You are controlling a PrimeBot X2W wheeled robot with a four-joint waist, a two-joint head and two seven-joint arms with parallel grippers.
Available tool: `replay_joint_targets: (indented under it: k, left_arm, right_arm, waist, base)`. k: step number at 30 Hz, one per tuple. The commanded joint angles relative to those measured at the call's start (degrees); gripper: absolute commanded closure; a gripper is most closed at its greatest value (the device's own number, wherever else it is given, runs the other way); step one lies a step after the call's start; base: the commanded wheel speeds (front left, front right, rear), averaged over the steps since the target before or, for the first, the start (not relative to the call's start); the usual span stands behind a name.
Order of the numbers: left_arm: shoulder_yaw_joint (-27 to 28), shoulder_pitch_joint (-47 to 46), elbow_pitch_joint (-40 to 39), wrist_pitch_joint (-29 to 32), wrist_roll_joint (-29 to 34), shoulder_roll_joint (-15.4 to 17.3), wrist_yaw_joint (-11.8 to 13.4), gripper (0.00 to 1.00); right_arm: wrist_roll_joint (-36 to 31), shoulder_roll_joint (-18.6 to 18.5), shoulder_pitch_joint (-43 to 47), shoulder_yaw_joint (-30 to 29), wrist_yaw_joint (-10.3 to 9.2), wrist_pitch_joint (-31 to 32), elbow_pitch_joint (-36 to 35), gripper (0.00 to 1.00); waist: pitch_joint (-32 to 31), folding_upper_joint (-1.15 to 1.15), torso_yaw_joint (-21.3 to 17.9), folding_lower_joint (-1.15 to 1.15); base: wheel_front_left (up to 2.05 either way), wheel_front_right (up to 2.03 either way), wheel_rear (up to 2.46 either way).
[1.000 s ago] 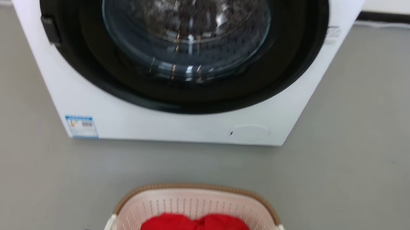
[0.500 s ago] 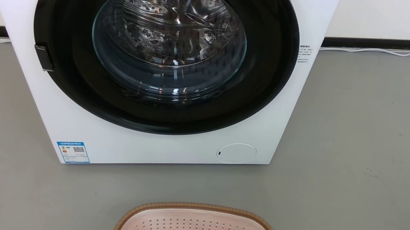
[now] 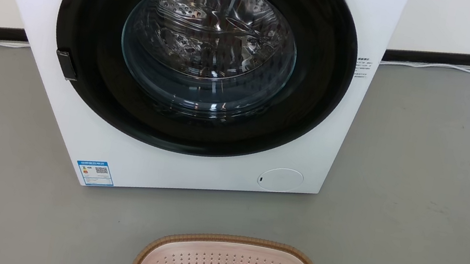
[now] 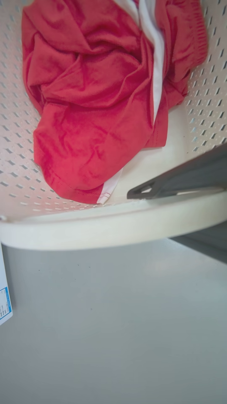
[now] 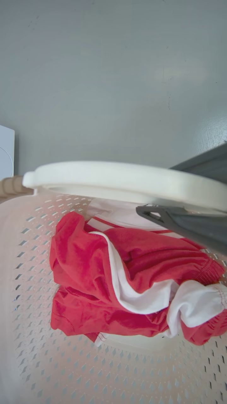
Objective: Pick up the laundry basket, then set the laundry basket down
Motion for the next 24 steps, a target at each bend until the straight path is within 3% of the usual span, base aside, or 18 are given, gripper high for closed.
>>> replay_joint_targets:
  k: [1, 24]
  left_arm:
    - [0.6, -2.1, -1.2, -1.2, 0.0, -0.1, 0.1, 1.0]
    - [-2.7, -4.2, 0.9, -2.5, -3.2, -0.2, 0.4, 1.0]
  right_arm:
    - [-1.0, 0.9, 0.2, 1.4, 0.94, -0.2, -1.1, 1.0]
    - [-0.6, 0.9, -0.3, 1.3, 0.94, -0.2, -1.4, 1.0]
  waist:
    - [0.0, 0.0, 0.0, 0.01]
    - [2.1, 0.0, 0.5, 0.01]
  base:
    - [0.0, 0.0, 0.0]
    - [0.0, 0.0, 0.0]
